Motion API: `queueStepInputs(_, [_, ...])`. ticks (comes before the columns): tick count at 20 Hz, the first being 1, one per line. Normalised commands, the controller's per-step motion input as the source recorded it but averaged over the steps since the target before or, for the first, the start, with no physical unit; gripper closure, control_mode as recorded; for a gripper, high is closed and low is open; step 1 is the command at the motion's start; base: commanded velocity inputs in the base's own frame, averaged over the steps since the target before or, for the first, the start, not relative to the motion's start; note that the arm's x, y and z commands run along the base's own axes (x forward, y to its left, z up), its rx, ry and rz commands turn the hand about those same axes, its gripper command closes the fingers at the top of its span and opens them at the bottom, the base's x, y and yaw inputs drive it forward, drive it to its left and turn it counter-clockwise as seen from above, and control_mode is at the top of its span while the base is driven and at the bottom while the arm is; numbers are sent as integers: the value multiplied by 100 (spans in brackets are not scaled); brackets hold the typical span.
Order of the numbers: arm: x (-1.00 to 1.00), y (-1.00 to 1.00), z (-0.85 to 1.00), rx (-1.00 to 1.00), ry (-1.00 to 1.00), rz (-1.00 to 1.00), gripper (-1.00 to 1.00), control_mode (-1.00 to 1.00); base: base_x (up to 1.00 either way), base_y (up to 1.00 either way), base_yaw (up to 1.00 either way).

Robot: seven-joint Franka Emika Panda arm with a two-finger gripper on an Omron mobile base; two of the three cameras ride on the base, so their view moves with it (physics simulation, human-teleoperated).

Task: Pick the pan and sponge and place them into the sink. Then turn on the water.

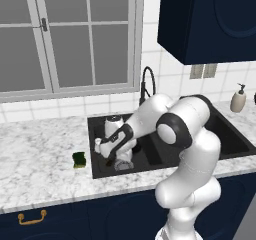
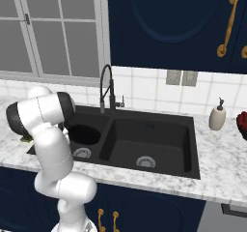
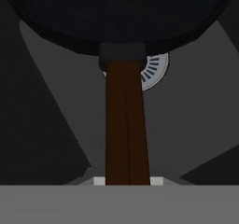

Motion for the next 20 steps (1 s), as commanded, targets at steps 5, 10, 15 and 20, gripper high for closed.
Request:
queueStepInputs(5, [-13, -34, -33, 0, 0, -16, 100, -100, 0, 0, 0])
queueStepInputs(10, [-37, -36, -11, 8, 4, -40, 100, -100, 0, 0, 0])
queueStepInputs(15, [3, -40, -34, 0, -2, -35, 100, -100, 0, 0, 0])
queueStepInputs(20, [43, -21, -49, -2, -8, -4, 100, -100, 0, 0, 0])
